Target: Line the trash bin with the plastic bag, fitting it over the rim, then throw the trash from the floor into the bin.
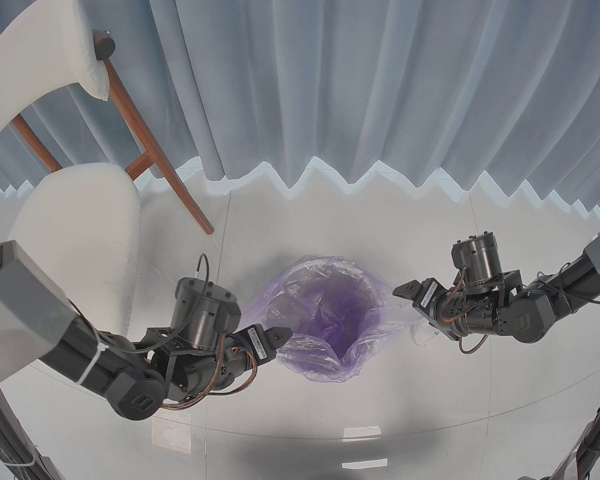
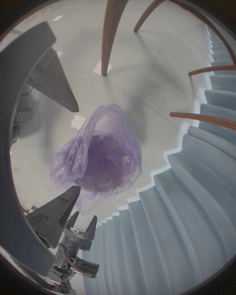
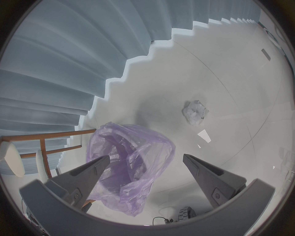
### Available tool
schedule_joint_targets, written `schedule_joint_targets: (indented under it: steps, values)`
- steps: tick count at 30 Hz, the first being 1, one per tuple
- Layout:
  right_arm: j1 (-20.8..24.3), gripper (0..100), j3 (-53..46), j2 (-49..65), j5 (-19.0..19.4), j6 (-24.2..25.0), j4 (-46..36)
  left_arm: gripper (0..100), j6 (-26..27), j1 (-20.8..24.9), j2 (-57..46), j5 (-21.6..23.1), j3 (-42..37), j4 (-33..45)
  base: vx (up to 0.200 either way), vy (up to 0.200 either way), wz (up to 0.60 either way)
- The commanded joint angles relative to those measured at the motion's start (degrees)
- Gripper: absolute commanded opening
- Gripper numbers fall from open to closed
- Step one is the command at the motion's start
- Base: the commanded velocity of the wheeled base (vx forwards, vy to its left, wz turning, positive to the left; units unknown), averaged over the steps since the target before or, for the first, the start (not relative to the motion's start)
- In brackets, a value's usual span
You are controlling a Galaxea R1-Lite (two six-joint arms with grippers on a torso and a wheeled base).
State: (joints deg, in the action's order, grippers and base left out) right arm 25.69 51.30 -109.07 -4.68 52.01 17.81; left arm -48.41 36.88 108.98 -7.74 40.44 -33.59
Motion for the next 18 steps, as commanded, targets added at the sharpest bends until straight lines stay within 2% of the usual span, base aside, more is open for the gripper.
schedule_joint_targets:
  steps: [1,8,9,12,13,18]
  values:
    - [0.15,100,1.88,-4.05,0.02,-0.33,0.3,100,-2.3,-1.02,6.15,-0.08,4.3,0.01,0.0,0.0,0.0]
    - [0.15,100,4.16,-7.21,0.02,-0.06,0.3,100,-2.48,-3.21,9.49,-0.08,7.29,0.01,0.0,0.0,0.0]
    - [0.15,0,4.16,-7.21,0.02,-0.06,0.3,100,-2.48,-3.21,9.58,-0.08,7.29,0.01,0.0,0.0,0.0]
    - [0.24,0,4.25,-8.18,0.02,-0.06,0.3,100,-2.48,-3.3,11.16,-0.17,7.46,-0.08,0.0,0.0,0.0]
    - [0.24,0,4.16,-8.18,0.02,-0.06,0.3,0,-2.48,-3.39,11.34,-0.17,7.46,-0.08,0.0,0.0,0.0]
    - [0.24,0,3.19,-7.12,0.02,0.03,0.3,0,-2.57,-2.69,10.46,-0.17,6.59,0.01,0.0,0.0,0.0]
